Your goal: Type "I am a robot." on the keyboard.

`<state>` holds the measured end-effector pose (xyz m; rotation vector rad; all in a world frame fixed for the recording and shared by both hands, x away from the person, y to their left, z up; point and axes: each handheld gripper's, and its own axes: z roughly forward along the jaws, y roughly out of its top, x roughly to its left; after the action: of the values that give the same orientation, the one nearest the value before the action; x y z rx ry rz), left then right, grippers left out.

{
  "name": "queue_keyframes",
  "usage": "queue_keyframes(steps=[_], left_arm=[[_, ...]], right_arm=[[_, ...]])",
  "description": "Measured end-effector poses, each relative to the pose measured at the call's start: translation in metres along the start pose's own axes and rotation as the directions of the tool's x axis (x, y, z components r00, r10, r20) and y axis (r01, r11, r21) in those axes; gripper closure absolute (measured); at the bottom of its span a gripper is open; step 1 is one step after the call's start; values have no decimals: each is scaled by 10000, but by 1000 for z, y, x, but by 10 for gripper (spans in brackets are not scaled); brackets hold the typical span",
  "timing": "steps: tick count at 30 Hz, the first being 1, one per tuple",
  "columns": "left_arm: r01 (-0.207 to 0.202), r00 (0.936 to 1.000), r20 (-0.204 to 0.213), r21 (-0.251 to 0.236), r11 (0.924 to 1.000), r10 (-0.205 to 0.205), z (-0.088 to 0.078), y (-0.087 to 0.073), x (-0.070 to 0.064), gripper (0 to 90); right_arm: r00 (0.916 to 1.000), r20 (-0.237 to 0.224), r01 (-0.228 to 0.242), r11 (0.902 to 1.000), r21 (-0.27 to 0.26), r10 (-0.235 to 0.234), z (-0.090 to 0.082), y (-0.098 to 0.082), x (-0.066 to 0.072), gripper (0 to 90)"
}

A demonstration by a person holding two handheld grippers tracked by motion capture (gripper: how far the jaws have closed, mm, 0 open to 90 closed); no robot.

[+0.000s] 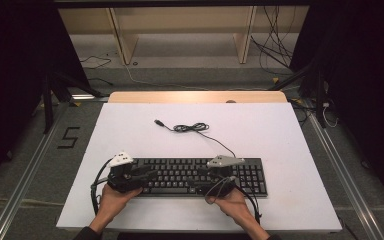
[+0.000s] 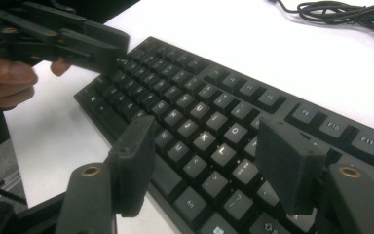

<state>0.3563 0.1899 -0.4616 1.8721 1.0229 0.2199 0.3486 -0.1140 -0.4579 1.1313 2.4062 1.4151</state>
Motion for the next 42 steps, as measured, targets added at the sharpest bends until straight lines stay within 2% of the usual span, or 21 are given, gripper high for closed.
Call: queue_keyframes(steps=[4, 10, 12, 14, 20, 38, 40, 42], left_arm=[[-276, 9996, 75, 238, 9993, 275, 10, 6, -3, 712], [-387, 9992, 145, 653, 9971, 379, 25, 11, -3, 830], [-532, 9986, 50, 831, 9951, 530, 30, 13, -4, 861], [-497, 9988, 45, 904, 9947, 495, 34, 14, -5, 887], [-508, 9987, -37, 1225, 9912, 517, 43, 14, -4, 889], [-516, 9980, -283, 1455, 9880, 563, 51, 11, -1, 889], [-630, 9972, -299, 1671, 9839, 689, 52, 10, -1, 890], [-502, 9984, -175, 1653, 9850, 538, 53, 9, 0, 890]], right_arm=[[10000, -29, 4, 10000, 12, -4, -2, -2, 2, 393], [10000, -46, 76, 10000, -44, -76, -5, -5, 4, 371], [10000, -45, 88, 10000, -33, -88, -6, -5, 4, 366], [9999, -42, 101, 9999, -73, -101, -7, -6, 5, 362], [9999, -47, 142, 9998, -108, -142, -10, -7, 6, 349], [9997, -165, 205, 9997, -103, -206, -11, -8, 9, 344], [9996, -168, 205, 9998, -81, -207, -10, -8, 9, 344], [9997, -159, 206, 9997, -104, -207, -10, -8, 10, 344]])
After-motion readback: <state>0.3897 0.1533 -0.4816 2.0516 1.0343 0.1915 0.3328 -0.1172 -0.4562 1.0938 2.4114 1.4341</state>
